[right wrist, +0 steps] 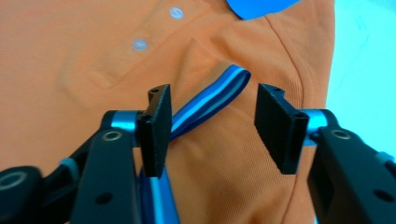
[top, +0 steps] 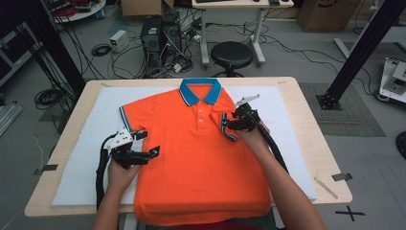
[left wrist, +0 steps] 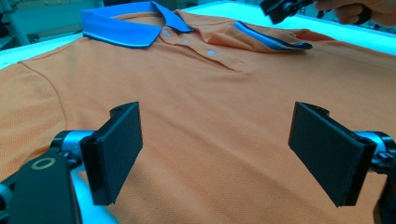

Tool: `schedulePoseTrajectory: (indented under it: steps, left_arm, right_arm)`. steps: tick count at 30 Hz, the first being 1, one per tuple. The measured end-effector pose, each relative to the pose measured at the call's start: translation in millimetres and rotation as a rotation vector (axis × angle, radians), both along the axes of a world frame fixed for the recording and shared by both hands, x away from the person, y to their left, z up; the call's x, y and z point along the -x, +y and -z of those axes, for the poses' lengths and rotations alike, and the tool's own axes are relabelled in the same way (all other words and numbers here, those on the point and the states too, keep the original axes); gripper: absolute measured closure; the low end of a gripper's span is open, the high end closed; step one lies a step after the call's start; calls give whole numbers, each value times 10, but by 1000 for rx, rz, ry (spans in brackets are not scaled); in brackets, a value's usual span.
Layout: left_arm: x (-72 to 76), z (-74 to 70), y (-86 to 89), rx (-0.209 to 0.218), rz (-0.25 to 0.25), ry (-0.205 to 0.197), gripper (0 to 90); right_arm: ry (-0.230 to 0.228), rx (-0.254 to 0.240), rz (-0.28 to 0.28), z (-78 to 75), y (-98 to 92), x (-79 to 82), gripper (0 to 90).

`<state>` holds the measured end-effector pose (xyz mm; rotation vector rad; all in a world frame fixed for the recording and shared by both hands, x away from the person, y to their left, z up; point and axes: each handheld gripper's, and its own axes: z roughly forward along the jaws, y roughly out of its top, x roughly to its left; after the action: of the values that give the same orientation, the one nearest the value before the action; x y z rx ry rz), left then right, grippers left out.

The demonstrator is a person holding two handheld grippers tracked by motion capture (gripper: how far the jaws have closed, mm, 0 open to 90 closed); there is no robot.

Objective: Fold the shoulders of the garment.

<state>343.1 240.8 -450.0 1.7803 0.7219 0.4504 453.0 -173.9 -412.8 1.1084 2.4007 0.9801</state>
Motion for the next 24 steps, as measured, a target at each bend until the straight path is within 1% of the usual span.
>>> schedulePoseTrajectory:
  steps: [2, 3, 4, 5, 6, 7, 8, 9, 10, 12, 13, 14, 16, 17, 18, 19, 20, 23, 24]
  left_arm:
    - [0, 0, 0, -2, 2, -1, 177]
    - [0, 0, -1, -2, 1, -1, 177]
    - [-1, 0, 0, -1, 1, -1, 177]
    - [-1, 0, 0, -1, 1, -1, 177]
    - [-1, 0, 1, 2, 0, 1, 177]
    - [-3, 0, 3, 1, 2, 1, 178]
    - [-3, 0, 3, 3, 0, 3, 178]
    - [-3, 0, 4, 3, 0, 3, 178]
    - [-3, 0, 4, 3, 0, 3, 178]
    - [-4, -1, 4, 1, 2, 2, 179]
    - [-3, 0, 3, 1, 2, 3, 179]
    - [-4, -1, 4, 1, 2, 2, 179]
    - [-4, -1, 4, 1, 2, 2, 179]
    - [-4, -1, 4, 1, 1, 2, 179]
    - [-4, 0, 2, 2, 1, 2, 180]
    - [-4, -1, 3, 0, 1, 2, 180]
    - [-4, -1, 3, 0, 2, 2, 180]
    - [-5, 0, 1, -2, 3, 1, 180]
    - [-5, -1, 2, -2, 4, 2, 181]
  right_arm:
    - [24, -18, 6, 45, 15, -46, 445]
    - [31, -18, 16, 64, 27, -62, 442]
    - [41, -4, 23, 108, 46, -100, 443]
    - [41, -4, 23, 108, 46, -100, 443]
    - [53, 1, 33, 132, 52, -119, 445]
    - [92, -34, 33, 177, 49, -156, 513]
    - [92, -34, 33, 177, 49, -156, 513]
    - [105, -47, 30, 196, 49, -168, 562]
    - [116, -46, 27, 210, 53, -172, 626]
    - [130, -44, 5, 238, 72, -175, 722]
    - [131, -38, -4, 242, 83, -167, 796]
    - [129, -33, -14, 235, 99, -151, 832]
    - [97, -11, -41, 189, 138, -106, 880]
    - [85, -7, -49, 168, 151, -88, 884]
    - [60, -2, -64, 116, 185, -40, 887]
    - [49, 5, -70, 91, 201, -15, 889]
    - [49, 5, -70, 91, 201, -15, 889]
    - [15, 33, -88, 30, 260, 52, 890]
    - [0, 37, -109, 11, 312, 91, 890]
